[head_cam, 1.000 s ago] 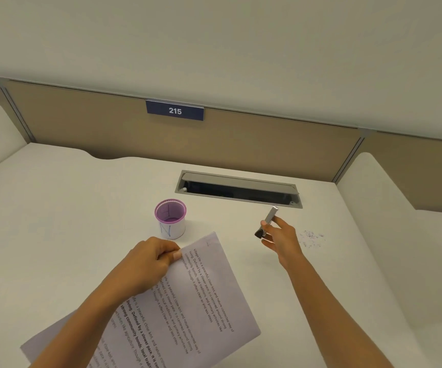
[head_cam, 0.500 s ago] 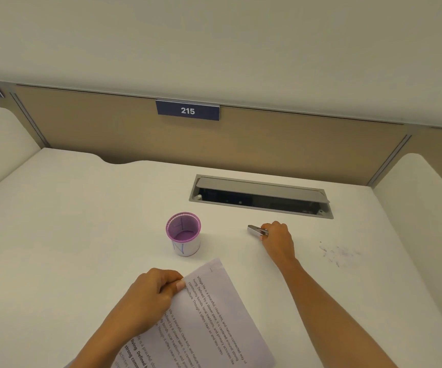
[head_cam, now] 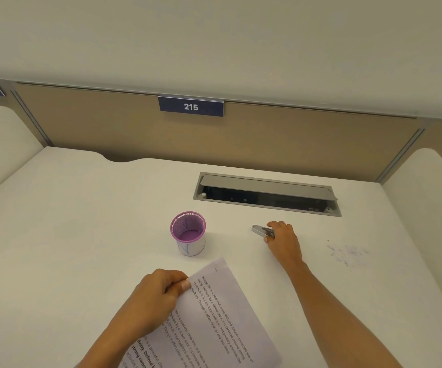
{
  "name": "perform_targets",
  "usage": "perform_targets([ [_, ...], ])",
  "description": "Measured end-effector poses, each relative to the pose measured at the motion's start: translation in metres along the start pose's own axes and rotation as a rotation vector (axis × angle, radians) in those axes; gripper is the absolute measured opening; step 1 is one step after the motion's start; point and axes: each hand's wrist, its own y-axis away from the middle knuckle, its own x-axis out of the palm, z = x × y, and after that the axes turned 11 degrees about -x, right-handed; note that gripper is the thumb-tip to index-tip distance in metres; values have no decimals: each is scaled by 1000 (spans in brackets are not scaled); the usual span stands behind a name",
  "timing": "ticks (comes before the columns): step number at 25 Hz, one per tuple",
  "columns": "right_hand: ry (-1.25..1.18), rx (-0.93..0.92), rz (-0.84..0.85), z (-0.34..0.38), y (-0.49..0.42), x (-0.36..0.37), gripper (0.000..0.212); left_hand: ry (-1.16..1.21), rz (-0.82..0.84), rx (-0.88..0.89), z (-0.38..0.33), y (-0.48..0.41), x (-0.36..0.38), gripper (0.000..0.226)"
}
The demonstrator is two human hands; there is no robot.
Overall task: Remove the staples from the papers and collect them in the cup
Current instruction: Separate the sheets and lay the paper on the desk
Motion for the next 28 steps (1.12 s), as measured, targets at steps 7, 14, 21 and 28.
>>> perform_targets([
  [7, -813, 261, -277, 62, 56, -91, 28, 69, -33, 93, -16, 15, -7, 28],
  [14, -916, -124, -35, 153, 169, -193, 31, 78, -60, 344, -57, 68, -19, 26],
  [21, -935, -229, -257, 186, 223, -250, 13, 61, -120, 561, -73, 140, -33, 24],
  [28, -977, -294, -373, 204, 263, -282, 19, 90, -91, 725, -77, 191, -42, 23],
])
